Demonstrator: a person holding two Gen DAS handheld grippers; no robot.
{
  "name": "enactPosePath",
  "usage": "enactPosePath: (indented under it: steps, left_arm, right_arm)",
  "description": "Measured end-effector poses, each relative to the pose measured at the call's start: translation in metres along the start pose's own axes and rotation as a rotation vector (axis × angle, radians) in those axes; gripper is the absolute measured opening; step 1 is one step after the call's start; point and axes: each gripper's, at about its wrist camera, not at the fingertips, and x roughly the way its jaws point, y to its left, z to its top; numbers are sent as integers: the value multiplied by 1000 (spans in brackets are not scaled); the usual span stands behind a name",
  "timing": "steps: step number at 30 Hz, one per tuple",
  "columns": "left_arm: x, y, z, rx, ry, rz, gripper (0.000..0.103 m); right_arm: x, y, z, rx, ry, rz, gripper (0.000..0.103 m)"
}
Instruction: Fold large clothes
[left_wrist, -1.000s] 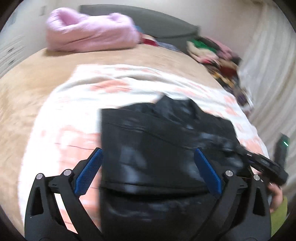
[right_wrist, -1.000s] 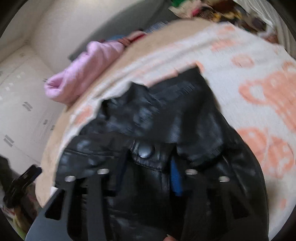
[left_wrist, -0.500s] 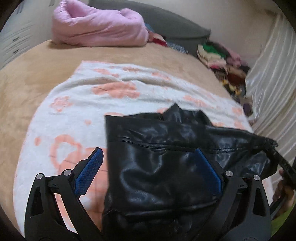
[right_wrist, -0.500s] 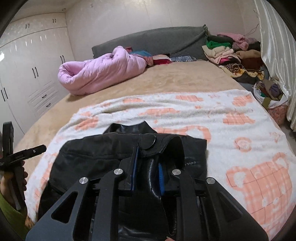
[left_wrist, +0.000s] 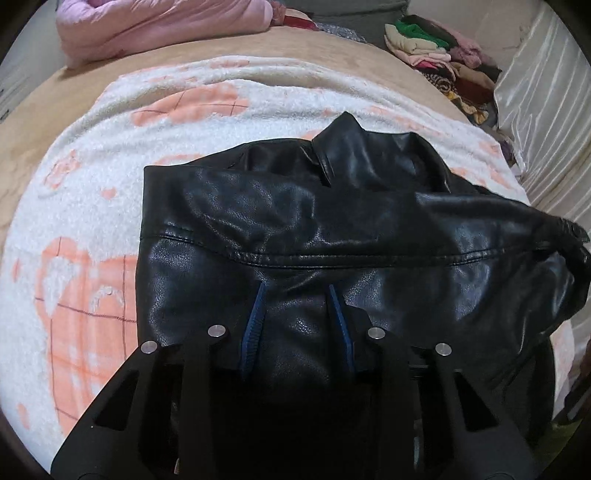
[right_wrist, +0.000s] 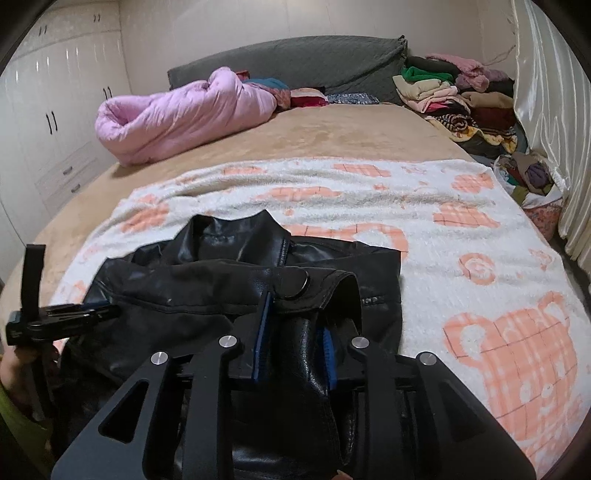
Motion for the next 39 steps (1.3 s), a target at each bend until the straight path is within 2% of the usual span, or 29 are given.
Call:
enactPosePath:
  steps: [1,3,5,8,10,13,16,19,21,25,30,34,36,39]
  left_arm:
    - [0,0,0,1,1,-1,26]
    - [2,2,0,-2,3,-7,26]
    - [3,2,-2,2,-1,-10,26]
    - [3,2,-2,5,-7,-12,26]
    - [3,3,-3,-2,-8,-15,26]
    - [3,2,-3,7,-14,-8,26]
    - [3,3,-3,2,-18,-16,26]
    - [2,3,-4,6,-18,-19,26]
    - [2,3,-4,12,-19,-19,26]
    - [1,4,-5,15,-20,-25,26]
    - [-2,1,-3,24,-25,-17,26]
    - [-29,-8,3,46,-66,-93,26]
    - [-38,-14,3,76,-82,-61,26]
    - [-43,-19,-2,76,-76,-67,26]
  right_arm:
    - [1,0,0,-2,3,-10,27]
    - [4,-2,0,-2,10,-45,42]
    - [2,-3,0,-2,11,-89,50]
    - [-11,-6,1,18,-51,-118,53]
    - [-10,-3,2,30,-56,-84,54]
    - [7,20,2,-31,-6,-42,54]
    - [31,46,1,-85,56,10,60]
    - [62,65,-4,-117,149,21,61]
    - [78,71,-11,-133,206,12,66]
    - [99,77,-27,-178,271,-26,67]
    - [96,65,-28,-126,254,18,67]
    - [57,59,-21,-67,148,73,69]
    - [39,57,-21,-52,108,76,71]
    - [21,51,-23,-37,78,77,71]
